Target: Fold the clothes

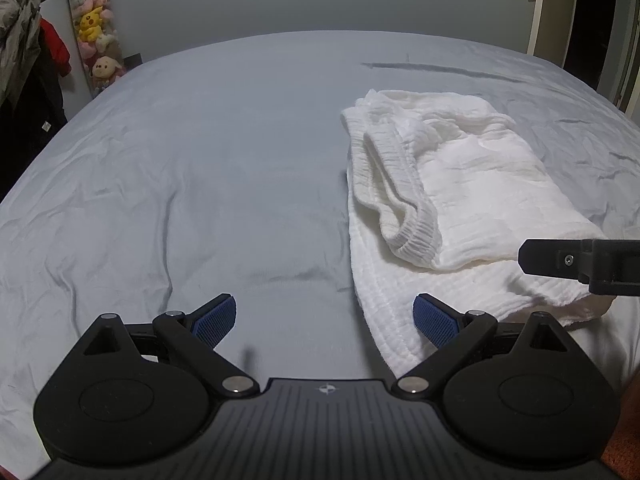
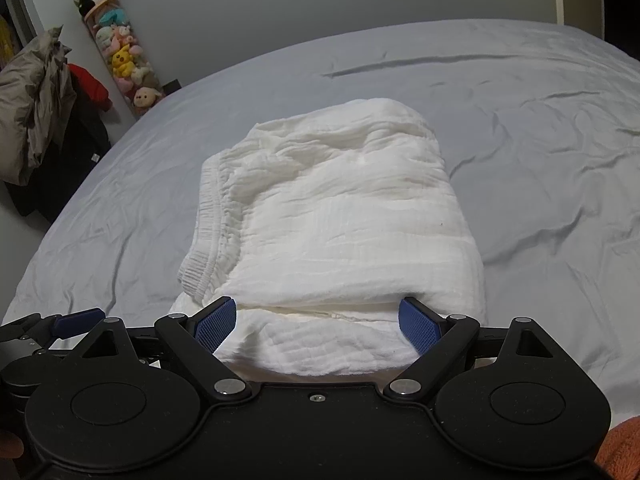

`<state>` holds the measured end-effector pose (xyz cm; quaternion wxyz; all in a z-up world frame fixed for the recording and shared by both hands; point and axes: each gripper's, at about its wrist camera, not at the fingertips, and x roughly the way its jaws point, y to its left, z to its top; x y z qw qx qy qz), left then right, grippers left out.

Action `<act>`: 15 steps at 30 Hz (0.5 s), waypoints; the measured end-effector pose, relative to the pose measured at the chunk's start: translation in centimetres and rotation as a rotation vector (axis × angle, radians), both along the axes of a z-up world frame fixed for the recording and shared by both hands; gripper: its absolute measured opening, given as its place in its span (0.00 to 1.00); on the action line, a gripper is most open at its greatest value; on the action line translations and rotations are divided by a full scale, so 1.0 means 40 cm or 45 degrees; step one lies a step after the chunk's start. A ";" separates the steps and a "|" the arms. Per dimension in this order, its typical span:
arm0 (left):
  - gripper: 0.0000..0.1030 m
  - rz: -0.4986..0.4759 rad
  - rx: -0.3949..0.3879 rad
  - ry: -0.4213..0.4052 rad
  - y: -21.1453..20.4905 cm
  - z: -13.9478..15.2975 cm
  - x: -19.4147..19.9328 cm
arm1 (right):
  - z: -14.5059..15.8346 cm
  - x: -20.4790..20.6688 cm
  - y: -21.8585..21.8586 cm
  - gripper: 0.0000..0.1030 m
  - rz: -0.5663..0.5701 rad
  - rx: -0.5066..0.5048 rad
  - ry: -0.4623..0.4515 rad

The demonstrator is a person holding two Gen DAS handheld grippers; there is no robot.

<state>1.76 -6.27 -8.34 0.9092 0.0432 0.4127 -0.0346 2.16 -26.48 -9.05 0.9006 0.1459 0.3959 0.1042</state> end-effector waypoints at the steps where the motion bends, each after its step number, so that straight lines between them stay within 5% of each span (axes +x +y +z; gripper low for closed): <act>1: 0.94 -0.002 0.003 0.000 -0.001 -0.001 0.000 | 0.000 0.000 0.000 0.85 0.000 0.000 0.000; 15: 0.94 -0.017 0.013 -0.015 -0.006 0.000 -0.003 | 0.001 -0.003 0.009 0.85 0.008 -0.027 0.005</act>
